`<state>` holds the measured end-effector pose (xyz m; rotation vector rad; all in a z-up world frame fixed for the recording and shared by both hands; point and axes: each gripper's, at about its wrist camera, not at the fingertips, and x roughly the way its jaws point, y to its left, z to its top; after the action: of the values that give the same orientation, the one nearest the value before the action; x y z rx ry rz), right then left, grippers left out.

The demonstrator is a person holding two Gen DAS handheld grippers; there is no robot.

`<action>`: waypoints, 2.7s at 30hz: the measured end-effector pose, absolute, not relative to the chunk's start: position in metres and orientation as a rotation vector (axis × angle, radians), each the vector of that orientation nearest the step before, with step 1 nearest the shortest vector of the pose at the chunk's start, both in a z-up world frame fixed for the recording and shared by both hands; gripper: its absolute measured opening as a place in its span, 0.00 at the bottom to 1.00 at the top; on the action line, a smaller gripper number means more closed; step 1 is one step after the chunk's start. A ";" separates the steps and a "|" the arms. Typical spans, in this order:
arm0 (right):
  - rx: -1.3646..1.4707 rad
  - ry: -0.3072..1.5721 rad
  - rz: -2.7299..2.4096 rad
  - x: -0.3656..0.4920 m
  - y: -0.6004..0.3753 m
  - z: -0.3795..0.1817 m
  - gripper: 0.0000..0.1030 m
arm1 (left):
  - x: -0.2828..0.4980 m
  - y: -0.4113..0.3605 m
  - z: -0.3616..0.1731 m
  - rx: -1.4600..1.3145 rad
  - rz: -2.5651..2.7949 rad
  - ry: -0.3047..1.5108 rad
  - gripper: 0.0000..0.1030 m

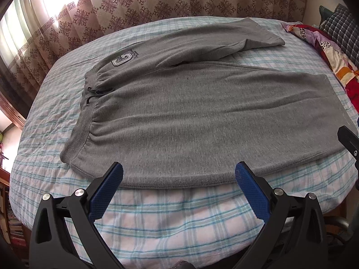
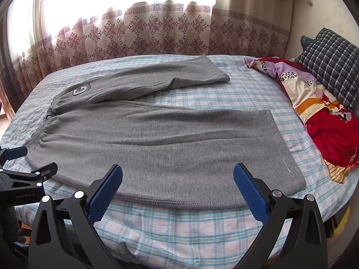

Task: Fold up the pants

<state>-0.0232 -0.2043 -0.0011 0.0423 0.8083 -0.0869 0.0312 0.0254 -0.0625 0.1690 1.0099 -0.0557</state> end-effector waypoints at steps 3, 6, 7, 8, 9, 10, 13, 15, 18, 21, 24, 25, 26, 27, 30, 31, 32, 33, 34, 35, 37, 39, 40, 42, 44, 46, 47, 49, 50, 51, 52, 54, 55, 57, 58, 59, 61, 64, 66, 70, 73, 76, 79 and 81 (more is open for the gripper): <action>0.043 0.861 -0.069 -0.014 -0.202 -0.011 0.95 | 0.037 0.030 -0.073 0.169 -0.051 1.039 0.98; -0.005 0.907 -0.041 0.000 -0.194 -0.020 0.95 | 0.042 0.030 -0.081 0.177 -0.062 1.063 0.98; -0.026 0.913 -0.027 0.005 -0.189 -0.023 0.95 | 0.045 0.029 -0.084 0.181 -0.069 1.074 0.98; -0.044 0.921 -0.014 0.011 -0.184 -0.026 0.95 | 0.048 0.028 -0.086 0.186 -0.074 1.084 0.98; -0.054 0.934 0.001 0.016 -0.180 -0.029 0.95 | 0.052 0.027 -0.088 0.192 -0.077 1.091 0.98; -0.052 0.948 0.018 0.023 -0.177 -0.033 0.95 | 0.056 0.025 -0.090 0.196 -0.084 1.096 0.98; -0.018 0.999 0.042 0.040 -0.172 -0.047 0.95 | 0.067 0.021 -0.096 0.191 -0.102 1.106 0.98; -0.014 1.035 0.047 0.048 -0.170 -0.059 0.95 | 0.072 0.020 -0.102 0.187 -0.110 1.120 0.98; -0.016 1.109 0.074 0.051 -0.166 -0.079 0.95 | 0.077 0.016 -0.117 0.192 -0.126 1.165 0.98; -0.013 1.188 0.094 0.051 -0.166 -0.095 0.95 | 0.076 0.018 -0.125 0.180 -0.134 1.185 0.98; -0.001 1.232 0.131 0.049 -0.168 -0.100 0.95 | 0.076 0.022 -0.128 0.153 -0.143 1.210 0.98; 0.000 1.240 0.144 0.048 -0.169 -0.101 0.95 | 0.075 0.024 -0.129 0.141 -0.146 1.216 0.98; -0.002 1.241 0.154 0.046 -0.170 -0.101 0.95 | 0.073 0.025 -0.129 0.135 -0.150 1.215 0.98; -0.009 1.235 0.160 0.042 -0.169 -0.101 0.95 | 0.071 0.026 -0.128 0.135 -0.152 1.209 0.98; -0.026 1.205 0.158 0.033 -0.168 -0.101 0.95 | 0.066 0.026 -0.126 0.131 -0.153 1.198 0.98; -0.025 1.200 0.154 0.032 -0.169 -0.101 0.95 | 0.065 0.026 -0.125 0.128 -0.153 1.194 0.98; -0.028 1.199 0.153 0.033 -0.168 -0.102 0.95 | 0.066 0.025 -0.124 0.128 -0.153 1.192 0.98; -0.027 1.198 0.154 0.033 -0.168 -0.102 0.95 | 0.066 0.025 -0.125 0.129 -0.154 1.191 0.98; -0.024 1.196 0.157 0.033 -0.168 -0.101 0.95 | 0.065 0.025 -0.124 0.129 -0.155 1.189 0.98; -0.025 1.193 0.161 0.032 -0.168 -0.100 0.95 | 0.065 0.025 -0.124 0.125 -0.157 1.188 0.98; -0.016 1.192 0.172 0.033 -0.171 -0.095 0.95 | 0.065 0.025 -0.121 0.125 -0.163 1.187 0.98; 0.010 1.173 0.170 0.036 -0.180 -0.085 0.95 | 0.066 0.025 -0.117 0.129 -0.166 1.187 0.98; 0.021 1.156 0.155 0.039 -0.186 -0.080 0.95 | 0.067 0.024 -0.115 0.129 -0.165 1.187 0.98; 0.035 1.119 0.115 0.044 -0.199 -0.070 0.95 | 0.068 0.021 -0.108 0.134 -0.170 1.176 0.98; 0.036 1.091 0.056 0.055 -0.216 -0.064 0.95 | 0.073 0.018 -0.103 0.142 -0.175 1.159 0.98; 0.034 1.072 -0.006 0.065 -0.235 -0.061 0.95 | 0.080 0.014 -0.098 0.141 -0.174 1.147 0.98; 0.034 1.062 -0.033 0.069 -0.246 -0.060 0.95 | 0.084 0.013 -0.096 0.140 -0.171 1.143 0.98; 0.035 1.049 -0.095 0.079 -0.269 -0.061 0.95 | 0.093 0.007 -0.092 0.138 -0.174 1.131 0.98; 0.042 1.044 -0.118 0.083 -0.279 -0.062 0.95 | 0.098 0.002 -0.091 0.143 -0.178 1.125 0.98; 0.047 1.041 -0.142 0.088 -0.292 -0.064 0.95 | 0.102 -0.002 -0.090 0.148 -0.185 1.122 0.98; 0.051 1.042 -0.168 0.091 -0.303 -0.067 0.95 | 0.106 -0.008 -0.089 0.152 -0.193 1.119 0.98; 0.062 1.045 -0.209 0.098 -0.324 -0.073 0.95 | 0.118 -0.020 -0.089 0.160 -0.210 1.120 0.98; 0.064 1.054 -0.235 0.101 -0.336 -0.077 0.95 | 0.125 -0.026 -0.090 0.163 -0.220 1.124 0.98; 0.077 1.081 -0.279 0.102 -0.359 -0.087 0.95 | 0.138 -0.040 -0.093 0.169 -0.238 1.136 0.98; 0.078 1.099 -0.298 0.100 -0.369 -0.093 0.95 | 0.144 -0.047 -0.094 0.170 -0.249 1.143 0.98; 0.080 1.122 -0.318 0.098 -0.379 -0.099 0.95 | 0.150 -0.054 -0.096 0.173 -0.262 1.146 0.98; 0.116 1.122 -0.285 0.090 -0.392 -0.105 0.95 | 0.160 -0.070 -0.099 0.185 -0.280 1.148 0.98; 0.062 1.103 -0.286 0.083 -0.388 -0.106 0.95 | 0.178 -0.090 -0.105 0.196 -0.304 1.151 0.98; 0.068 1.097 -0.291 0.082 -0.388 -0.106 0.95 | 0.193 -0.101 -0.109 0.189 -0.312 1.155 0.98; 0.066 1.084 -0.299 0.080 -0.387 -0.105 0.95 | 0.223 -0.114 -0.113 0.124 -0.323 1.158 0.98; 0.053 1.068 -0.311 0.078 -0.385 -0.106 0.95 | 0.245 -0.125 -0.119 0.076 -0.313 1.176 0.98; 0.057 1.064 -0.309 0.077 -0.385 -0.106 0.95 | 0.260 -0.141 -0.129 0.133 -0.249 1.164 0.98; 0.053 1.068 -0.309 0.078 -0.385 -0.106 0.95 | 0.272 -0.150 -0.132 0.154 -0.210 1.124 0.98; 0.054 1.090 -0.304 0.081 -0.386 -0.104 0.95 | 0.272 -0.152 -0.131 0.151 -0.196 1.118 0.98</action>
<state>0.0811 -0.3864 -0.1042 0.0544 1.0902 -0.3041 0.2721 -0.1523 -0.1311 0.1512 1.1178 -0.1961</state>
